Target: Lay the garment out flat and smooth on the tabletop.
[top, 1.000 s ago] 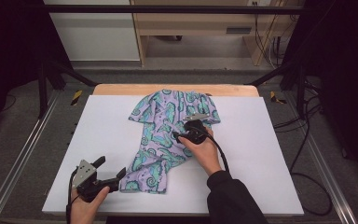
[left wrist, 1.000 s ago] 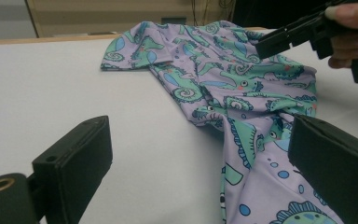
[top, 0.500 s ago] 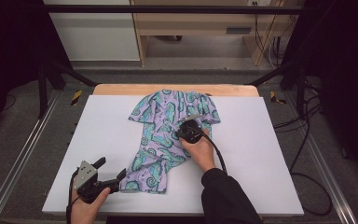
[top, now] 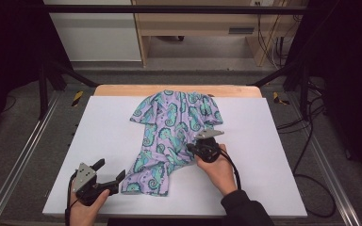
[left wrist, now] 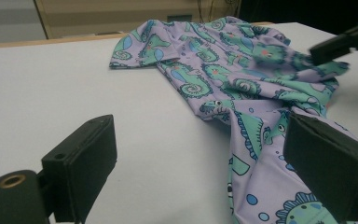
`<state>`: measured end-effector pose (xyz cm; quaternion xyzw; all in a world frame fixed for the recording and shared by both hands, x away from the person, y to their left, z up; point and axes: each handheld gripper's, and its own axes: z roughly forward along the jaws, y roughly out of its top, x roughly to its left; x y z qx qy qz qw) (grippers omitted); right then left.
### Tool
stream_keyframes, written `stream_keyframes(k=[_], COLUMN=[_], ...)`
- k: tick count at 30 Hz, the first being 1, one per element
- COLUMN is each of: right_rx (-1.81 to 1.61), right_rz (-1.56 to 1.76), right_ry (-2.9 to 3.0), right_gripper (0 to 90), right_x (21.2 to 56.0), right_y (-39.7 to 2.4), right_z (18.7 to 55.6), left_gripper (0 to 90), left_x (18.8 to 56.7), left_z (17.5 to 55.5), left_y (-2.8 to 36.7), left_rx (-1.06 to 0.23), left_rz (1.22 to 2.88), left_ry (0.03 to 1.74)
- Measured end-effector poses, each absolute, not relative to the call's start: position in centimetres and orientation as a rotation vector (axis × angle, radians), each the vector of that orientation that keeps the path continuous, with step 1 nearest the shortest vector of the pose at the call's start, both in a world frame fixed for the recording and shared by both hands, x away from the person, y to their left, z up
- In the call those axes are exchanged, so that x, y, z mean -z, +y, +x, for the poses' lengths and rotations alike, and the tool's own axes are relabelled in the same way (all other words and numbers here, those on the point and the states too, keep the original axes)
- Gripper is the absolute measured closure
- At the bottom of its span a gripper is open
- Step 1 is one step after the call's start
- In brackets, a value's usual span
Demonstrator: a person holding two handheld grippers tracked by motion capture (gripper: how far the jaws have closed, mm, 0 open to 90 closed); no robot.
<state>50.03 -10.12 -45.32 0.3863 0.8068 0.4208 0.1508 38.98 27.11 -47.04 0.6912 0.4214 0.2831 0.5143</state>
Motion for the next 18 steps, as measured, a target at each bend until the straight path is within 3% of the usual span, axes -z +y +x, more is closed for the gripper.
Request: stream_keyframes(k=[10, 18], right_rx=[-1.226, -1.149], right_rz=[1.156, 1.177], right_ry=[2.283, 2.279], right_gripper=[90.0, 87.7], right_x=[46.8, 47.9], right_y=[-15.5, -18.0], right_z=[42.6, 40.0], left_gripper=[10.0, 10.1], left_x=[47.1, 47.2], left_z=[38.8, 38.7], left_y=[27.0, 27.3], left_rx=[-0.683, -0.685], left_rz=[1.670, 1.667], left_ry=[1.016, 1.029])
